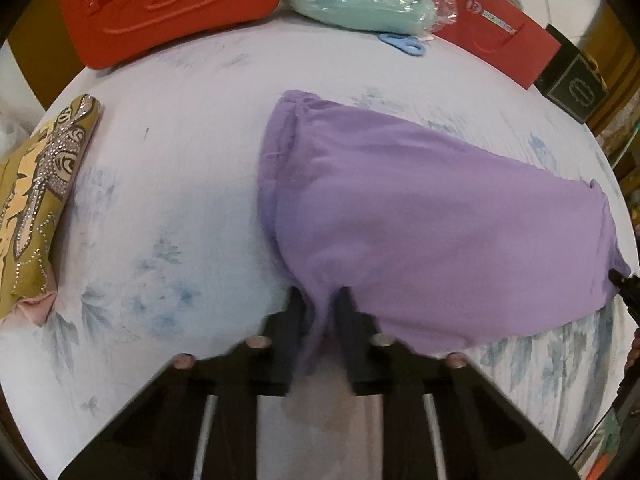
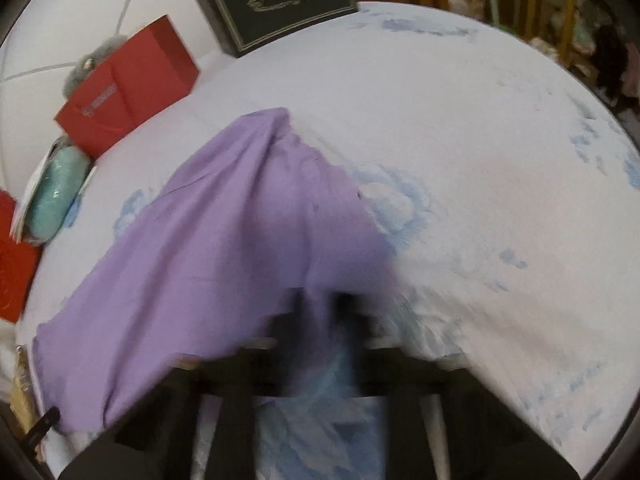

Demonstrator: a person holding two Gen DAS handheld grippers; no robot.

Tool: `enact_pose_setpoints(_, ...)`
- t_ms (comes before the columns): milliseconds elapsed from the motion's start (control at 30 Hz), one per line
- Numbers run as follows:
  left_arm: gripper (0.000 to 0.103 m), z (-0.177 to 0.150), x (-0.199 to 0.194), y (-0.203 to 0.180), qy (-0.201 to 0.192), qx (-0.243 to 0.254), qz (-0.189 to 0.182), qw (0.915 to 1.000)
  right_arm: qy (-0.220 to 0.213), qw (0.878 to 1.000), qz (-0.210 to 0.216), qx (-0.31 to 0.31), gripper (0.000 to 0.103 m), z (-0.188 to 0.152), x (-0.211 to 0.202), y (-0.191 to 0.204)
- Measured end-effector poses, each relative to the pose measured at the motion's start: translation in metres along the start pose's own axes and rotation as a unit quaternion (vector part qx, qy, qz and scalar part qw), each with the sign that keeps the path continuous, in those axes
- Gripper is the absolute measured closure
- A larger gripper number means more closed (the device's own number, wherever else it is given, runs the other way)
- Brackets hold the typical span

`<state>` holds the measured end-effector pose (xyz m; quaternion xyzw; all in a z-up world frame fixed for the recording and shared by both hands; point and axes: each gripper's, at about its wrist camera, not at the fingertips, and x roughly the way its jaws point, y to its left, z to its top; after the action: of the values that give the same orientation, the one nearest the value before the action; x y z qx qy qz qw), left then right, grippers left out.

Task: Fold clothes
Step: 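Press and tuck the folded shirt edges with both grippers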

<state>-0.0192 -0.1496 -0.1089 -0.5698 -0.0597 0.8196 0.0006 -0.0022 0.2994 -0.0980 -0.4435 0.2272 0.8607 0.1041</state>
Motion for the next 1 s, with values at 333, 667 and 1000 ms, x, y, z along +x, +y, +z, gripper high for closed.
enact_pose_setpoints(333,0.096,0.011,-0.017,0.03,-0.026,-0.015,-0.067,0.9973,-0.045,0.982,0.111,-0.143,0.099,0.0,-0.053,0.118)
enact_pose_setpoints(667,0.045,0.01,-0.05,0.081,-0.071,-0.052,-0.058,0.9944,0.096,0.899,0.277,-0.325,0.084,-0.11,-0.027,0.313)
enact_pose_setpoints(1000,0.045,0.017,-0.043,0.05,-0.053,-0.016,-0.097,0.9938,0.088,0.939,0.219,-0.249,0.061,-0.094,-0.035,0.232)
